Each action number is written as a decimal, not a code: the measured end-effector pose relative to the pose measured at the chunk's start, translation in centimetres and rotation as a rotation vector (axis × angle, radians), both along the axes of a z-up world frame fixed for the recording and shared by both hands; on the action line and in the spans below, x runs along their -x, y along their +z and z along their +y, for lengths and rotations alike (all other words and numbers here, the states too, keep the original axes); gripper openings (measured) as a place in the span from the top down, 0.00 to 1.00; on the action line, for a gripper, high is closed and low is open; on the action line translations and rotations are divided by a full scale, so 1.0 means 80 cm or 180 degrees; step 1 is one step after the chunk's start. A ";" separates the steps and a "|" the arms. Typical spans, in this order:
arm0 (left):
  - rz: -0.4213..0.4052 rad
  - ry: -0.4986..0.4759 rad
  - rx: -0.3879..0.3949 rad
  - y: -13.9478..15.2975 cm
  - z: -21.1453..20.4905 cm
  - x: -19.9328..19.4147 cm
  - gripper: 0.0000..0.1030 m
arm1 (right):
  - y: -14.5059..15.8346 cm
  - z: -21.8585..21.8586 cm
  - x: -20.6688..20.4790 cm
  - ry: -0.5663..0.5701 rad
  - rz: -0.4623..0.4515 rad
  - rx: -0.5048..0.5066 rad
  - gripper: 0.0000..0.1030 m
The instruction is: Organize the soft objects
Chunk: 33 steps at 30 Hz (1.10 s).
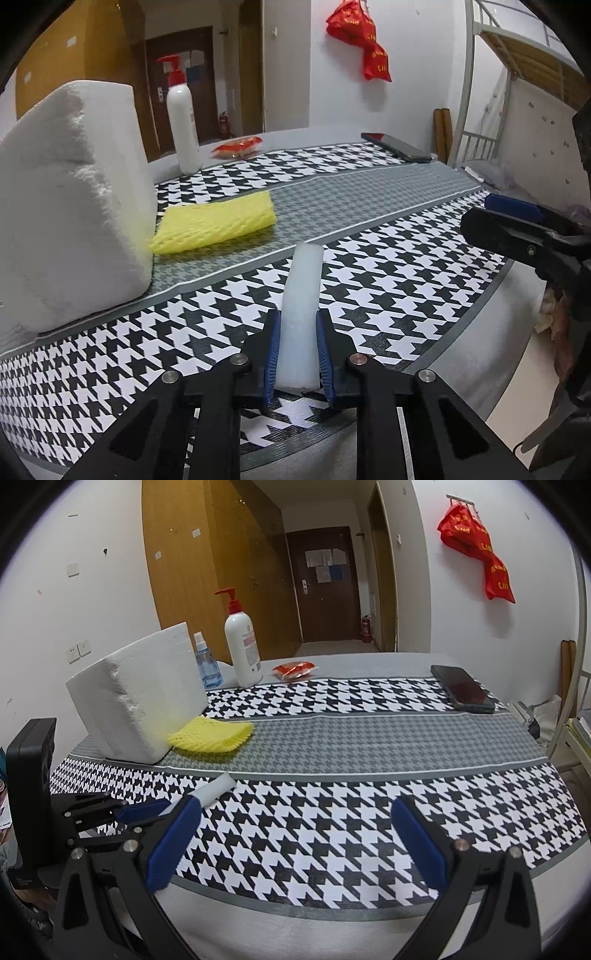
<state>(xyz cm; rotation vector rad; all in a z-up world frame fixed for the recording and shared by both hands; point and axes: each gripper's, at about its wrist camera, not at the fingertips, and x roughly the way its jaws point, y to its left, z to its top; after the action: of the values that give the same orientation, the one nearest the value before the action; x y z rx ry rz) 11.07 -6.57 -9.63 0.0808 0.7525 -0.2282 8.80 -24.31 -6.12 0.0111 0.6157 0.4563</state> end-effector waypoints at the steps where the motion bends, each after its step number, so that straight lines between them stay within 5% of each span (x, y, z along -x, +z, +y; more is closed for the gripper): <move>1: -0.0009 -0.0003 0.0011 0.001 0.001 0.001 0.79 | 0.000 0.002 0.000 0.0004 -0.0003 0.0007 0.00; 33: -0.0226 0.0704 0.0210 0.012 0.135 0.049 0.80 | 0.014 0.116 -0.033 0.0600 0.0034 0.0210 0.00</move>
<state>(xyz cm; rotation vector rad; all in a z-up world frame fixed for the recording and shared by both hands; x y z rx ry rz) 7.15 4.20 -8.65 -0.0567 0.6767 -0.0393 11.43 -15.00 -4.96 -0.1081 0.6447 0.6182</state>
